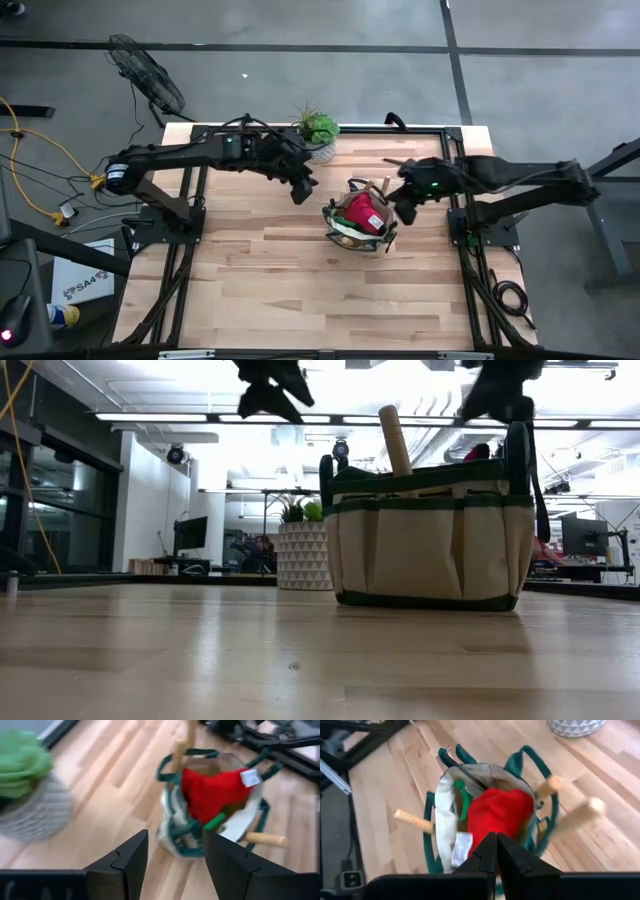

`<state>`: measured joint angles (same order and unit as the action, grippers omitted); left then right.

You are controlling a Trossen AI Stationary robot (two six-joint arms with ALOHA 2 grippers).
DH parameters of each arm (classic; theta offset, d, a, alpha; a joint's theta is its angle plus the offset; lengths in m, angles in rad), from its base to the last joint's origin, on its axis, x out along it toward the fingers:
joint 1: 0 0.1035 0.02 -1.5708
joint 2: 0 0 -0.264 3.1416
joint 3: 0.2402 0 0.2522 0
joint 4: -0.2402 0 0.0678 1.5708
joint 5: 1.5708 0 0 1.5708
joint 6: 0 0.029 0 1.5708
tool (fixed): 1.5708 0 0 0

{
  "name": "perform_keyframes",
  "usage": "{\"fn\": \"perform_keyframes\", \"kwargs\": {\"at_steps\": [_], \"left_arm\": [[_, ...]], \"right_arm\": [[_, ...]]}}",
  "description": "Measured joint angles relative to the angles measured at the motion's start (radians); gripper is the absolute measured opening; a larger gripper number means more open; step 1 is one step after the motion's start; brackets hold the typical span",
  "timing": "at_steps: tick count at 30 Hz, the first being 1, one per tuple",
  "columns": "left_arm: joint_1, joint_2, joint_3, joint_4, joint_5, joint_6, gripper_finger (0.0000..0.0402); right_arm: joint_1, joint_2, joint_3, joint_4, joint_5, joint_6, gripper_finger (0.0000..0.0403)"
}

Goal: Pick & Place Garden tools in Gardening bag
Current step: Return to Home Position

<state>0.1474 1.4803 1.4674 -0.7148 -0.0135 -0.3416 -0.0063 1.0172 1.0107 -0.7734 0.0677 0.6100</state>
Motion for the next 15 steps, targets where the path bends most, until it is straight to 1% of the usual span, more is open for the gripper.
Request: {"fn": "perform_keyframes", "kwargs": {"at_steps": [3, 6, 8, 11, 15], "left_arm": [[-0.011, -0.04, -0.007, -0.058, -0.076, 0.003, 0.0181], [-0.033, -0.085, -0.023, -0.078, -0.168, 0.019, 0.0181], [-0.056, -0.117, -0.044, -0.069, -0.209, 0.024, 0.0181], [-0.066, -0.167, -0.1, -0.062, -0.234, 0.024, 0.0181], [-0.082, -0.244, -0.222, 0.029, -0.215, 0.019, 0.0181]], "right_arm": [[0.0, -0.077, 0.0, -0.056, 0.001, 0.021, 0.0002], [0.0, -0.149, 0.0, -0.125, 0.005, 0.025, 0.0002], [0.0, -0.202, 0.0, -0.16, 0.011, 0.024, 0.0002], [0.0, -0.28, 0.0, -0.191, 0.056, 0.016, 0.0002], [0.0, -0.382, -0.032, -0.166, 0.147, -0.002, 0.0002]]}}
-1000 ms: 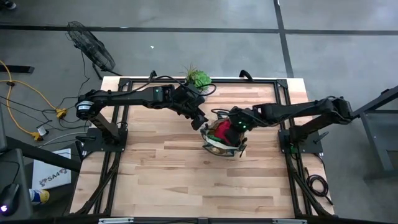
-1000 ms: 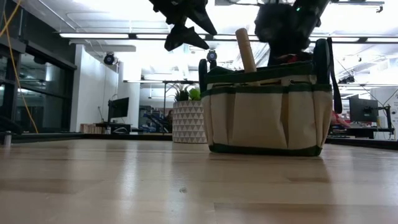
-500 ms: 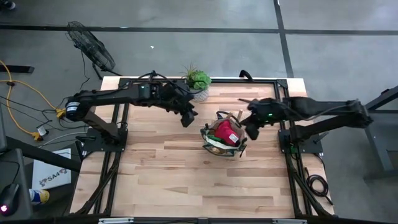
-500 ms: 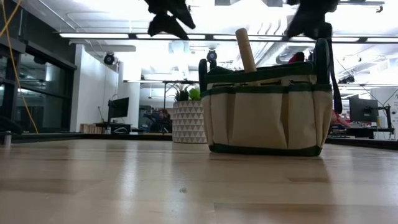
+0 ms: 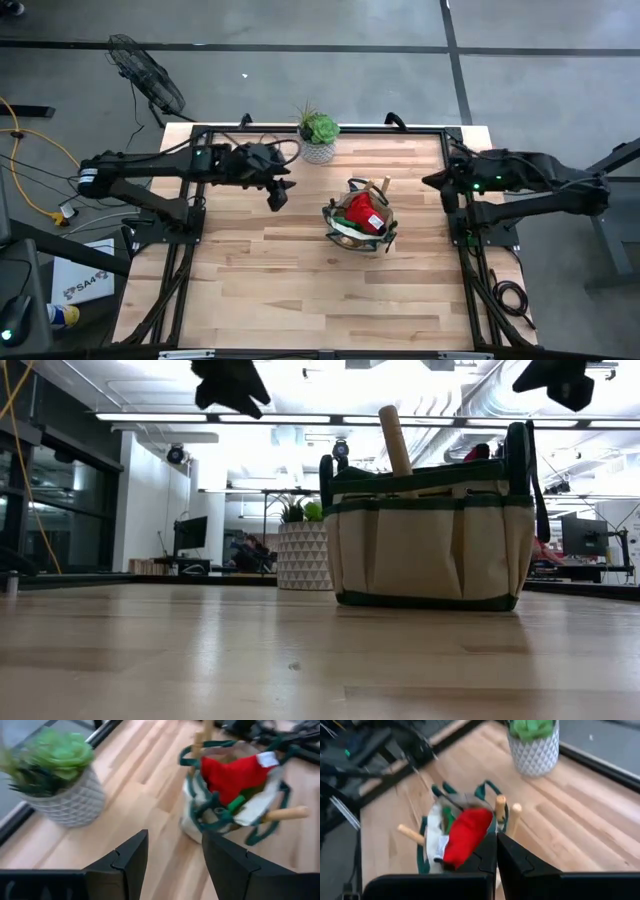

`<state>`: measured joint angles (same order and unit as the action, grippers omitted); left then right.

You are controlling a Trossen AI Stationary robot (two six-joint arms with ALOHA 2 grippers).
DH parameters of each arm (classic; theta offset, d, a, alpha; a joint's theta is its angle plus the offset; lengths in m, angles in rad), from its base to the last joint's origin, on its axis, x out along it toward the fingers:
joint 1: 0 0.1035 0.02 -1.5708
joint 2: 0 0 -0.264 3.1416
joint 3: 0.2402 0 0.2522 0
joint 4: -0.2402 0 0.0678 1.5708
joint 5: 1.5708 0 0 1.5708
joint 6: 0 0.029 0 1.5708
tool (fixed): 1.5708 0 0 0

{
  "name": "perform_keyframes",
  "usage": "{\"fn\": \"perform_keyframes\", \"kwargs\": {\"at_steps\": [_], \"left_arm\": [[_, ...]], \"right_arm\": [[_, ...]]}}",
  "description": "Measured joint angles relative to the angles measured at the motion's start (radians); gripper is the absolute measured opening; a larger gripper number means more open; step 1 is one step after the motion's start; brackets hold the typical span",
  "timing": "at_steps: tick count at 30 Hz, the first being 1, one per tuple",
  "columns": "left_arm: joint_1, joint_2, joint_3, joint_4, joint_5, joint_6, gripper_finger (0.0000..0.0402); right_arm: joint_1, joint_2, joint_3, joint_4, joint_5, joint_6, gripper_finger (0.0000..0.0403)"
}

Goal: Pick & Place Garden tools in Gardening bag
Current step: Return to Home Position

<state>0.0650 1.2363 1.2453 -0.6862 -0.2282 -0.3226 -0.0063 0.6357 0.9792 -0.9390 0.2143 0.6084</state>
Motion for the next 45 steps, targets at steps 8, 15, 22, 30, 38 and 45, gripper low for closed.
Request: {"fn": "perform_keyframes", "kwargs": {"at_steps": [8, 15, 22, 30, 38, 45], "left_arm": [[0.0, -0.161, -0.296, 0.337, 0.116, -0.027, 0.0181], [0.0, -0.308, -0.526, 0.599, 0.133, -0.072, 0.0181], [0.0, -0.488, -0.745, 0.759, 0.108, -0.148, 0.0181], [0.0, -0.718, -0.959, 0.934, 0.083, -0.188, 0.0181], [0.0, -0.93, -1.079, 0.948, 0.028, -0.19, 0.0181], [0.0, -1.08, -1.162, 0.947, 0.022, -0.203, 0.0181]], "right_arm": [[0.0, -0.212, -0.253, 0.285, -0.013, -0.011, 0.0002], [0.0, -0.366, -0.473, 0.511, -0.032, 0.014, 0.0002], [0.0, -0.522, -0.619, 0.72, -0.034, -0.018, 0.0002], [0.0, -0.628, -0.747, 0.948, -0.072, -0.094, 0.0002], [0.0, -0.629, -0.771, 0.988, -0.075, -0.109, 0.0002], [-0.001, -0.611, -0.79, 1.074, -0.058, -0.112, 0.0002]]}}
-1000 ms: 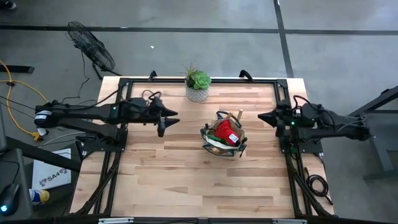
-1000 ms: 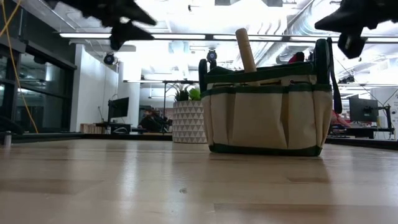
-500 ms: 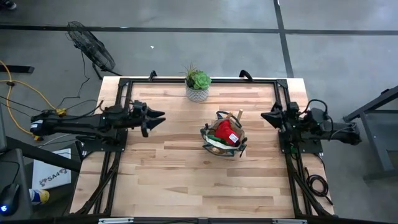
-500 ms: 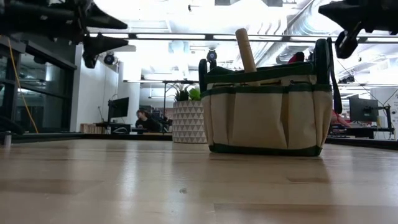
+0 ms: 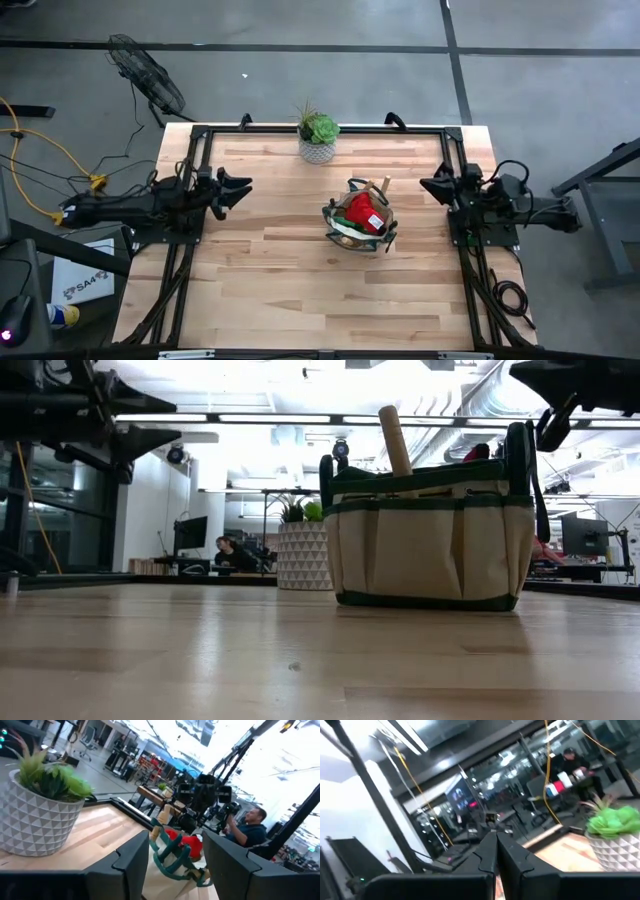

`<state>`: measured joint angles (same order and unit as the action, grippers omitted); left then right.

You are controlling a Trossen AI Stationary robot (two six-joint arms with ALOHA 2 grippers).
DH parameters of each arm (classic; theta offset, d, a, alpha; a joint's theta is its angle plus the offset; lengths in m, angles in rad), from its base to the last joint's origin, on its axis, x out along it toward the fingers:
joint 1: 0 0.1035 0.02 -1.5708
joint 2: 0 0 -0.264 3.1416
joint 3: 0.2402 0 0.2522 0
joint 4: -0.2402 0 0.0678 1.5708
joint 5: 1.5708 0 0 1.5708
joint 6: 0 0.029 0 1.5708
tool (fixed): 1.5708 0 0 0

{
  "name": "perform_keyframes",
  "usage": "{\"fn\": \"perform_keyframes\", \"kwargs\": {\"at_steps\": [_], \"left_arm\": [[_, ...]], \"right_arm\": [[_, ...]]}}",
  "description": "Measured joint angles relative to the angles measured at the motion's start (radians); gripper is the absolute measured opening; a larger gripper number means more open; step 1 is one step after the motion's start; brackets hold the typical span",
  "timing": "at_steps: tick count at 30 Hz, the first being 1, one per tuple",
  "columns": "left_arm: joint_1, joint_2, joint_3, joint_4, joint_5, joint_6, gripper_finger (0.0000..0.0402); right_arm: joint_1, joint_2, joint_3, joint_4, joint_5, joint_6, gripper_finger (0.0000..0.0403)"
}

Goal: Pick & Place Garden tools in Gardening bag
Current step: Return to Home Position

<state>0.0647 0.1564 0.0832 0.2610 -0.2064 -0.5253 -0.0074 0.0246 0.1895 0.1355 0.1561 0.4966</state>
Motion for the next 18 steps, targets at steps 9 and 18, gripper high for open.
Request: {"fn": "perform_keyframes", "kwargs": {"at_steps": [9, 18], "left_arm": [[0.0, -0.082, -0.057, -0.003, -0.041, -0.004, 0.0181], [0.0, -0.145, -0.061, -0.073, -0.071, 0.005, 0.0181]], "right_arm": [[0.001, 0.0, -0.18, 0.277, -0.031, -0.003, 0.0002], [-0.002, -0.018, -0.18, 0.125, -0.028, 0.002, 0.0003]]}}
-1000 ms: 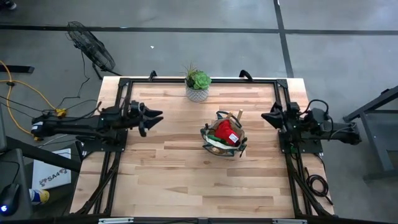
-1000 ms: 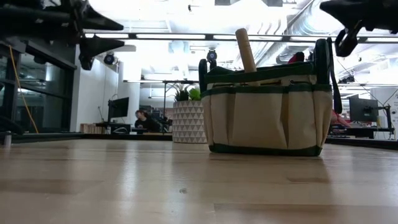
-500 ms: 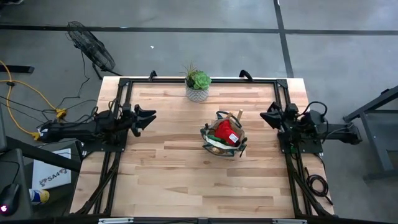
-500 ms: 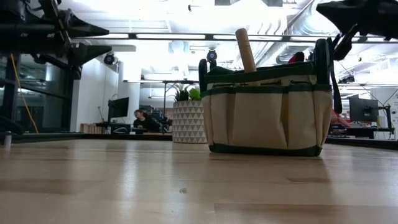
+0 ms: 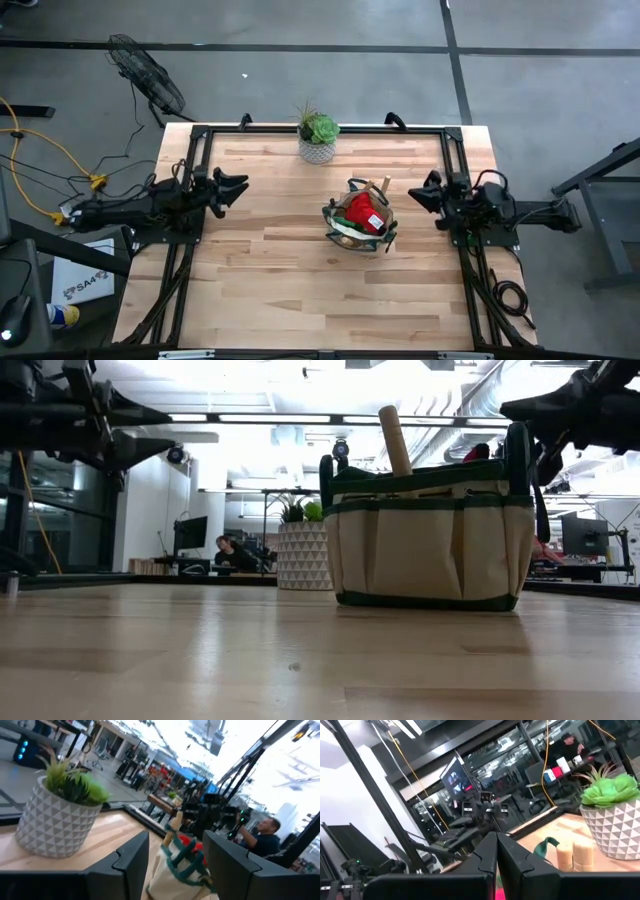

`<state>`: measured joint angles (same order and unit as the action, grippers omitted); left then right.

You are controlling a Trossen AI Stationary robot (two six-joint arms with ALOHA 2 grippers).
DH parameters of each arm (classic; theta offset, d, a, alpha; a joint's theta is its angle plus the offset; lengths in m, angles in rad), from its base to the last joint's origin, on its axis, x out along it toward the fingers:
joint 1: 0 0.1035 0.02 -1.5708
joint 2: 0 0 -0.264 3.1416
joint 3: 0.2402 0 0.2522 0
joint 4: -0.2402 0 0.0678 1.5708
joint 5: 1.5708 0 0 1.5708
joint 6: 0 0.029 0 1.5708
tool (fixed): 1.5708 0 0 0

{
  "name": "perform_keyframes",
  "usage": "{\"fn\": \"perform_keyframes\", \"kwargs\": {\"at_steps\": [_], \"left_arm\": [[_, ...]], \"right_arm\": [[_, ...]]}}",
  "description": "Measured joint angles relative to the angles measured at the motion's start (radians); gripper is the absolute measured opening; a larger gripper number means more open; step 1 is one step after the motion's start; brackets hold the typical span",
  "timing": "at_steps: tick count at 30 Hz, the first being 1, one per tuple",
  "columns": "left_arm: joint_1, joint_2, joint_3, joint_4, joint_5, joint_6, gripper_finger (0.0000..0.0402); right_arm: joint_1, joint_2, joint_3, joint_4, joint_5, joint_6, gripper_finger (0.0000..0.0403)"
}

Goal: Pick & Place Garden tools in Gardening bag
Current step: Return to Home Position

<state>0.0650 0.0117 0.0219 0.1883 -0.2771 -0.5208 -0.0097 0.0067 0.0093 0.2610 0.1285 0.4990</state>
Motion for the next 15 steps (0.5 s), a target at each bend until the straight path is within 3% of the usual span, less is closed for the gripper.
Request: {"fn": "perform_keyframes", "kwargs": {"at_steps": [15], "left_arm": [[0.0, -0.005, -0.001, -0.164, 0.086, -0.016, 0.0181]], "right_arm": [[0.0, 0.0, 0.0, -0.172, -0.008, 0.061, 0.0003]]}}
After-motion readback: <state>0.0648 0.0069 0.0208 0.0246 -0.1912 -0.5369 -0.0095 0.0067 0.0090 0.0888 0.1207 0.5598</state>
